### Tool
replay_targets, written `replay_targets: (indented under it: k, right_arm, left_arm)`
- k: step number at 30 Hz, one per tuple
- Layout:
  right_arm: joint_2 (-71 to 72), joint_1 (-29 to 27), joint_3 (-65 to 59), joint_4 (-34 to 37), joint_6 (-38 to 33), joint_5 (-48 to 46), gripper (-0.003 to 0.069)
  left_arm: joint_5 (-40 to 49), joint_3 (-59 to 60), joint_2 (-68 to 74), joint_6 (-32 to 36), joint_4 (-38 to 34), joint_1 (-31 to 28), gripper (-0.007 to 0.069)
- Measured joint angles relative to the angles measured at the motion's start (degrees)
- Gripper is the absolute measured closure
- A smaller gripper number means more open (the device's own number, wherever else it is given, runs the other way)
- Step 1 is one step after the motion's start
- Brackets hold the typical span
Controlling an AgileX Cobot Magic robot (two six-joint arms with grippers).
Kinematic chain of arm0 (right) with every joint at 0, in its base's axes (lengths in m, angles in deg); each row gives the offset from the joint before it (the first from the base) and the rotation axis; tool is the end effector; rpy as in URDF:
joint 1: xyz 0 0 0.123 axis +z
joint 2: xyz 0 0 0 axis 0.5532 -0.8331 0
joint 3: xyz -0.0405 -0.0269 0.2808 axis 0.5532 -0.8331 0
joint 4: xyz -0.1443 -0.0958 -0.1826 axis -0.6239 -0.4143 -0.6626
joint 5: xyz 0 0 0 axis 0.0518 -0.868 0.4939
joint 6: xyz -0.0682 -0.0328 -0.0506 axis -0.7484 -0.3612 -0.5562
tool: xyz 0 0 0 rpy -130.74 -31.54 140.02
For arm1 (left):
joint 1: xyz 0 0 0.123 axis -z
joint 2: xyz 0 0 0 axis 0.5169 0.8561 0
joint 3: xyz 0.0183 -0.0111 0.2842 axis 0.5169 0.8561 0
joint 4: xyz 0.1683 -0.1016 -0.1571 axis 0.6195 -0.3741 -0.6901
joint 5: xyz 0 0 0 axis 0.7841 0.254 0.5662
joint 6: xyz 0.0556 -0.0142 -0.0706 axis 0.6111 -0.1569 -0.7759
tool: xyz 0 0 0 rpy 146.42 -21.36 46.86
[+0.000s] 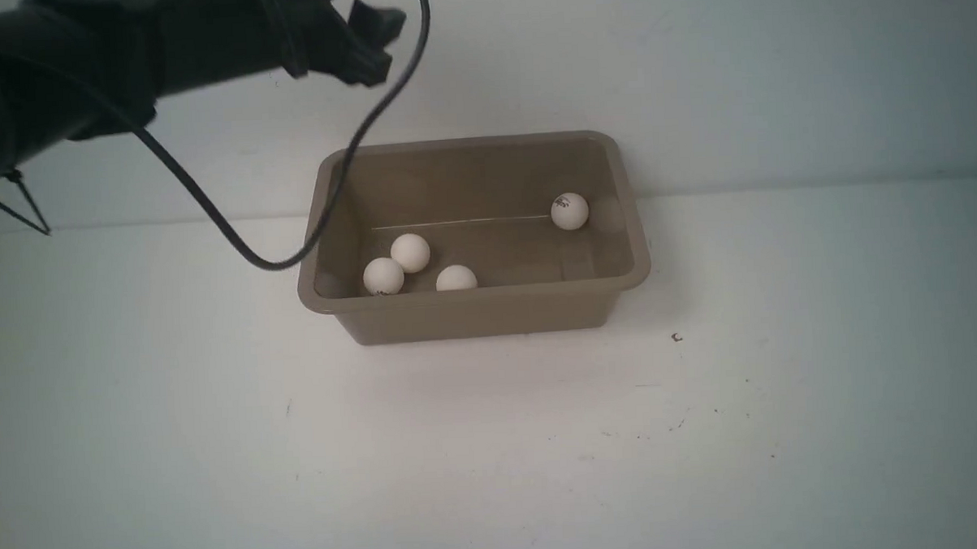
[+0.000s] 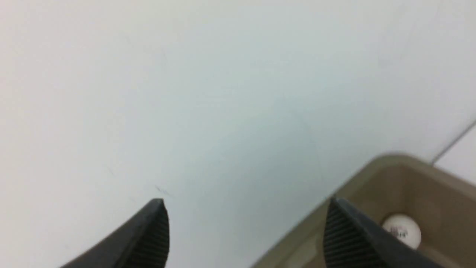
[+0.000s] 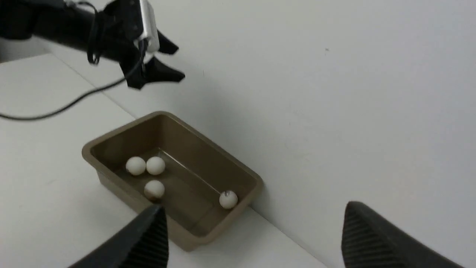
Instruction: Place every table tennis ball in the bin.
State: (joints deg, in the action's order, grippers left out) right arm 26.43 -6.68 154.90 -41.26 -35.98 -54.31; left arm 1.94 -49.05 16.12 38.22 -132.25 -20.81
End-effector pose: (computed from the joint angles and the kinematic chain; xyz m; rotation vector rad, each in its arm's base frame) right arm 0.0759 0.0386 0.5061 -0.7963 1.7735 0.0630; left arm 0.4240 -0.1014 0.3450 0.6371 1.6786 -0.1272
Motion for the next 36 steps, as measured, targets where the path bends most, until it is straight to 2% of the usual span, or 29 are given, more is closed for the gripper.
replay_targets:
  k: [3, 5, 9, 13, 15, 16, 17, 18, 20, 24, 33, 36]
  right_arm:
    - [5.45, 0.00, -8.67, -1.66, 0.10, 1.36, 0.0090]
    - [8.74, 0.00, -14.74, -2.17, 0.46, 5.52, 0.0090]
    - [18.98, 0.00, -33.20, -3.48, 2.36, 23.45, 0.0090]
    - [24.97, 0.00, -47.84, -6.84, 8.44, 40.52, 0.0090]
    - [26.77, 0.00, -53.61, -9.22, 13.46, 46.63, 0.0090]
    - [26.86, 0.00, -53.61, -9.44, 13.99, 46.63, 0.0090]
    - [27.35, 0.00, -56.97, -11.16, 18.99, 48.73, 0.0090]
    - [27.36, 0.00, -57.52, -11.65, 20.09, 48.73, 0.0090]
    - [27.36, 0.00, -60.08, -15.84, 26.76, 46.43, 0.0090]
    - [27.36, 0.00, -60.59, -21.99, 33.06, 40.17, 0.0090]
    - [27.40, 0.00, -63.27, -33.56, 44.44, 33.47, 0.0090]
    - [27.40, 0.00, -63.69, -37.32, 45.91, 32.57, 0.0090]
  left_arm:
    - [0.35, 0.00, -1.54, -0.04, -0.07, 0.00, 0.0125]
    - [0.85, 0.00, -2.24, -0.46, -0.07, 0.00, 0.0125]
    - [2.55, 0.00, -2.68, -2.38, -0.07, 0.00, 0.0125]
    - [4.77, 0.00, -2.68, -4.30, -0.01, 0.00, 0.0125]
    - [6.81, 0.00, -2.68, -5.88, 0.04, 0.00, 0.0125]
    - [7.15, 0.00, -2.68, -6.00, 0.04, 0.00, 0.0125]
    - [8.24, 0.00, -2.68, -6.97, 0.15, 0.00, 0.0125]
    - [8.55, 0.00, -2.68, -7.22, 0.20, 0.00, 0.0125]
    - [10.79, 0.00, -2.68, -8.58, 0.33, 0.00, 0.0125]
    - [13.62, 0.00, -2.68, -9.44, 0.61, 0.00, 0.0125]
    - [14.85, 0.00, -2.68, -9.61, 0.74, 0.01, 0.0125]
    - [15.49, 0.00, -2.68, -9.61, 0.78, 0.01, 0.0125]
